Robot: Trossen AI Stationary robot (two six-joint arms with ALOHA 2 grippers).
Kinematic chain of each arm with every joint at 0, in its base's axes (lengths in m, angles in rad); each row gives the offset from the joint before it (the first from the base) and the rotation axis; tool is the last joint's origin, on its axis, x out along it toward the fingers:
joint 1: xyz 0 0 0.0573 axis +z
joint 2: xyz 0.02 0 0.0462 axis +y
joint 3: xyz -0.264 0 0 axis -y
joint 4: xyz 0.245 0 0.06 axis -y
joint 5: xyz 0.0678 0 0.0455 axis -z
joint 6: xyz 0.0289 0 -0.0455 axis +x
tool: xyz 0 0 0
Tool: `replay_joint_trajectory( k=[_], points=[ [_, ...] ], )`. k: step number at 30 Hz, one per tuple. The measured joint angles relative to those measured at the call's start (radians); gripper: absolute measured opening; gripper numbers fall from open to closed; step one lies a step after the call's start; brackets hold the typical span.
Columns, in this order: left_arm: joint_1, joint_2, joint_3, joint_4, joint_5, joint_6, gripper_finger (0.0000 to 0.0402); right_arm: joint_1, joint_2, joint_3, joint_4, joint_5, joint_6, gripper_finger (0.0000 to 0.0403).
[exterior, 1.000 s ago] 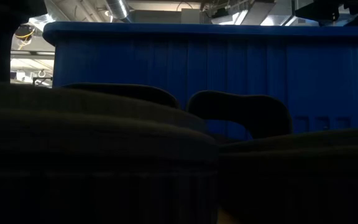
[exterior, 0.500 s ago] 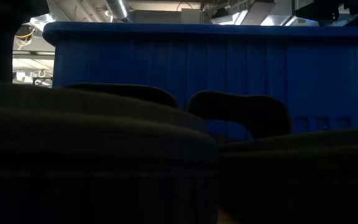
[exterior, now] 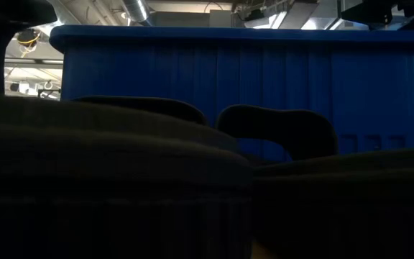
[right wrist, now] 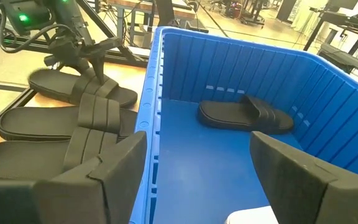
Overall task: Pick and place slides into bin
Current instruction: Put the black slipper into the blue bin
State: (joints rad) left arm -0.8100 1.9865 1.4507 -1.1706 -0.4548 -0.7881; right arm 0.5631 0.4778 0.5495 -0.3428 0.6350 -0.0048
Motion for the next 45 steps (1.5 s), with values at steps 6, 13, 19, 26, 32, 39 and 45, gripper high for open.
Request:
replay_joint_trajectory(
  k=[6, 13, 19, 26, 32, 39, 45],
  points=[
    [0.034, -0.004, 0.046, -0.01, 0.082, -0.13, 0.0011, 0.0, 0.0, 0.0, 0.0, 0.0, -0.002, 0.0284],
    [0.082, -0.004, 0.216, -0.106, 0.295, -0.168, 0.0007, 0.0, 0.0, 0.0, 0.0, 0.0, -0.009, 0.0284],
    [0.12, -0.004, 0.476, -0.237, 0.379, -0.148, 0.0005, 0.0, 0.0, 0.0, 0.0, 0.0, -0.031, 0.0284],
    [0.159, -0.005, 0.852, -0.386, 0.227, -0.14, 0.0005, 0.0, 0.0, 0.0, 0.0, 0.0, -0.032, 0.0284],
    [0.23, -0.106, 0.867, -0.38, -0.178, 0.036, 0.0004, 0.0, 0.0, 0.0, 0.013, 0.0, -0.031, 0.0284],
    [0.432, -0.144, 0.865, -0.394, -0.465, 0.264, 0.0004, 0.0, 0.0, 0.0, 0.026, 0.0, -0.031, 0.0284],
    [0.686, -0.112, 0.865, -0.401, -0.481, 0.434, 0.0004, 0.0, 0.0, 0.0, 0.027, 0.0, -0.01, 0.0284]
  ],
)
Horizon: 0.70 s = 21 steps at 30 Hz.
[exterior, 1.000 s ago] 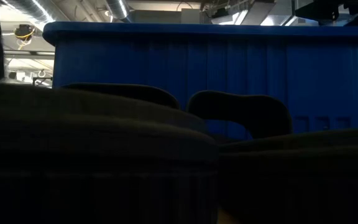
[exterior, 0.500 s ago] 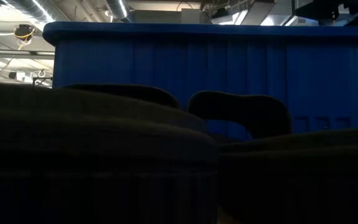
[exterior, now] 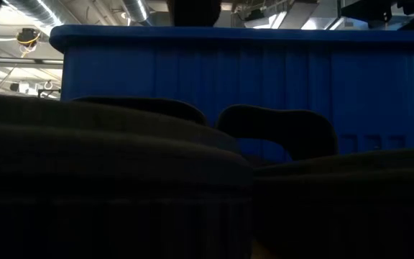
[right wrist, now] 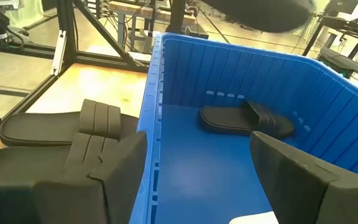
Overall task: Pick and place slides into bin
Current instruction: Put the black slipper into the blue bin
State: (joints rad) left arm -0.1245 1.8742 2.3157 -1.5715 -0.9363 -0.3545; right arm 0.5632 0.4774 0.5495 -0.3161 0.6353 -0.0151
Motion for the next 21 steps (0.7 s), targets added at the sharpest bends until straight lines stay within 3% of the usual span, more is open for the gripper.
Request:
replay_joint_trajectory(
  k=[7, 12, 14, 21],
  points=[
    [0.212, 0.064, -0.031, 0.118, 0.039, 0.275, 0.0004, 0.0, 0.0, 0.0, 0.0, 0.0, 0.011, 0.0284],
    [0.294, 0.062, -0.19, 0.372, 0.158, 0.477, 0.0004, -0.003, 0.0, 0.0, -0.001, 0.002, 0.006, 0.0284],
    [0.321, 0.06, -0.258, 0.423, 0.161, 0.525, 0.0004, -0.01, 0.0, 0.0, -0.002, 0.003, 0.009, 0.0284],
    [0.398, 0.057, -0.488, 0.624, 0.222, 0.595, 0.0004, -0.06, 0.0, 0.0, -0.002, 0.024, 0.011, 0.0284]
  ],
)
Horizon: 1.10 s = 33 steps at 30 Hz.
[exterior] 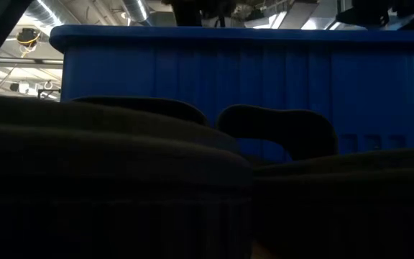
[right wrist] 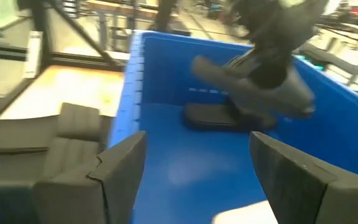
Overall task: Pick and place slides into bin
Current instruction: Put the black slipper into the blue bin
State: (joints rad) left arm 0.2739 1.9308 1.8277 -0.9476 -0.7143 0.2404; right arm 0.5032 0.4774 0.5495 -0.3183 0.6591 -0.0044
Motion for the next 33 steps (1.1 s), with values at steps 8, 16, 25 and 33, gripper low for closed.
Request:
replay_joint_trajectory(
  k=[8, 16, 25, 33],
  points=[
    [0.049, 0.0, -0.214, 0.27, 0.048, 0.133, 0.0004, -0.064, 0.0, 0.0, 0.009, 0.074, 0.025, 0.0284],
    [0.109, 0.0, -0.321, 0.36, 0.043, 0.137, 0.0004, -0.105, 0.0, 0.0, 0.008, 0.074, 0.054, 0.0284],
    [0.138, -0.002, -0.392, 0.444, 0.088, 0.141, 0.0004, -0.15, 0.0, 0.0, 0.008, 0.074, 0.055, 0.0284],
    [0.142, -0.002, -0.439, 0.517, 0.086, 0.207, 0.0004, -0.178, 0.0, 0.0, 0.008, 0.074, 0.055, 0.0284]
  ],
)
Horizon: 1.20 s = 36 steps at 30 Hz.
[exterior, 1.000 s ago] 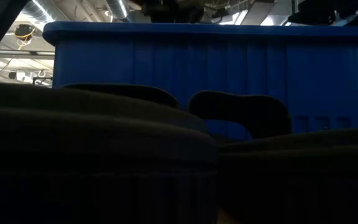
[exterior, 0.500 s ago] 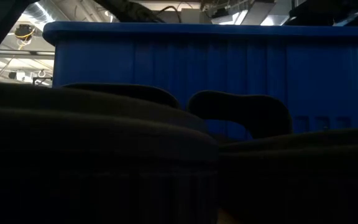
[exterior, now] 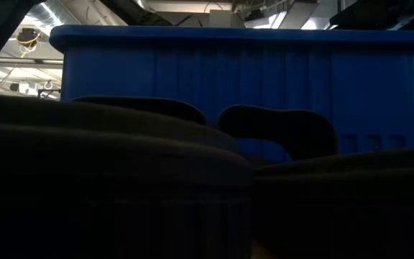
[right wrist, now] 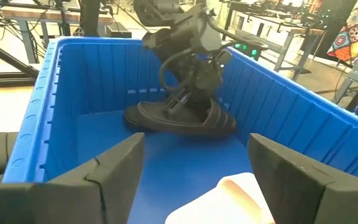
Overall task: Pick and place slides into bin
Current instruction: Put the black slipper into the blue bin
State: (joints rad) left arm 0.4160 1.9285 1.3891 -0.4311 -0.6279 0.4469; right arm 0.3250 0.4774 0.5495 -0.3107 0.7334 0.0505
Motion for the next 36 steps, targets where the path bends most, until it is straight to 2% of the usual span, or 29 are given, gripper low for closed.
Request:
replay_joint_trajectory(
  k=[8, 27, 36],
  points=[
    [0.006, 0.0, -0.04, 0.04, 0.007, 0.001, 0.0004, -0.009, 0.0, 0.0, 0.0, 0.0, -0.002, 0.0284],
    [0.002, 0.077, -0.039, 0.061, 0.03, 0.01, 0.0006, -0.009, 0.0, 0.0, -0.001, 0.0, 0.022, 0.0284],
    [-0.006, 0.083, -0.043, 0.071, 0.031, 0.008, 0.0062, -0.009, 0.0, 0.0, -0.001, 0.0, 0.021, 0.0284]
  ],
)
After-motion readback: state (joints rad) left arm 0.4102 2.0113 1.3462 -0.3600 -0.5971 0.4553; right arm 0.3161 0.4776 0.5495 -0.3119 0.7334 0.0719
